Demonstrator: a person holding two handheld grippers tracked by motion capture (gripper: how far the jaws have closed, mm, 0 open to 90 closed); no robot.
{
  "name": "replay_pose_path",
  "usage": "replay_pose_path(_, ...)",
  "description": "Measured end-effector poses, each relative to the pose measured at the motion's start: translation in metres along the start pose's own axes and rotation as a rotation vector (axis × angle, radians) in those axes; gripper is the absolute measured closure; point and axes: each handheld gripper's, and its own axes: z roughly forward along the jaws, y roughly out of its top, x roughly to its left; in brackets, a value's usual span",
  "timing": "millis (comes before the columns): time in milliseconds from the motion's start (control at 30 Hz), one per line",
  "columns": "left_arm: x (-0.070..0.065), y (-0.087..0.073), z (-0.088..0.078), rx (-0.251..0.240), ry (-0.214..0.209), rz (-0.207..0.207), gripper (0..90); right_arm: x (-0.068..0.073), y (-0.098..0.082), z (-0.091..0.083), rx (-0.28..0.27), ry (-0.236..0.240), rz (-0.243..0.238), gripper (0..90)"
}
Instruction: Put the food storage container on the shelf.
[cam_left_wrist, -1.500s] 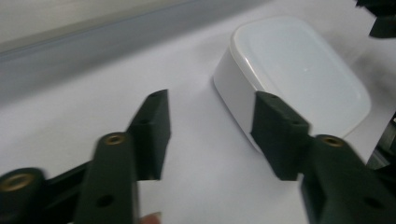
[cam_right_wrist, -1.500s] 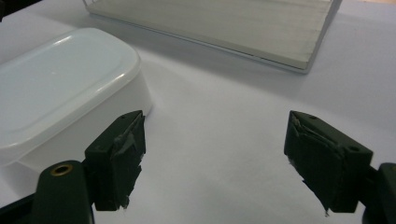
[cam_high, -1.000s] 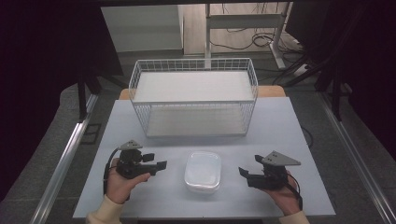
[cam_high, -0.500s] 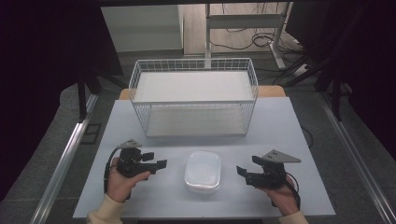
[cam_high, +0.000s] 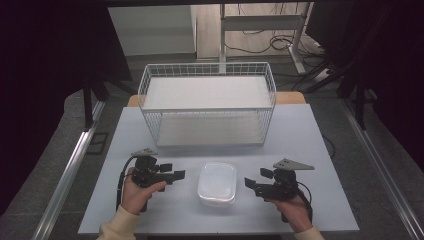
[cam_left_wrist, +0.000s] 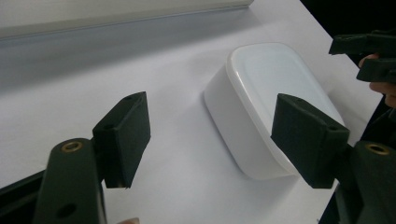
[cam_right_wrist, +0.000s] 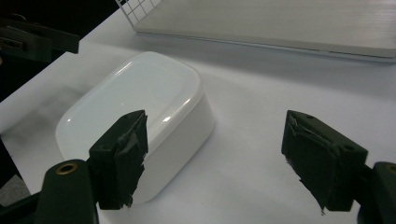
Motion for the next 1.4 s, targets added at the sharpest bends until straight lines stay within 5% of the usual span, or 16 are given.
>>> replay_pose_path(600, -0.009, 0.007, 0.018, 0.010, -0.068, -0.046, 30.7, 0.013, 0.005, 0.019, 0.049, 0.017, 0.075, 26.3)
replay_pose_path(667, -0.010, 0.008, 0.018, 0.009, -0.073, -0.055, 31.0, 0.015, 0.009, 0.022, 0.046, 0.028, 0.126, 28.2)
replay_pose_path(800, -0.013, 0.012, 0.033, 0.042, -0.120, -0.094, 31.3, 0.021, 0.014, 0.030, 0.060, 0.031, 0.136, 29.7)
replay_pose_path(1100, -0.016, 0.009, 0.045, 0.070, -0.111, -0.080, 36.7, 0.025, 0.007, 0.040, 0.077, 0.051, 0.163, 35.8)
replay_pose_path(1400, -0.017, 0.005, 0.053, 0.098, -0.163, -0.096, 44.1, 0.026, -0.001, 0.044, 0.100, 0.084, 0.186, 39.8)
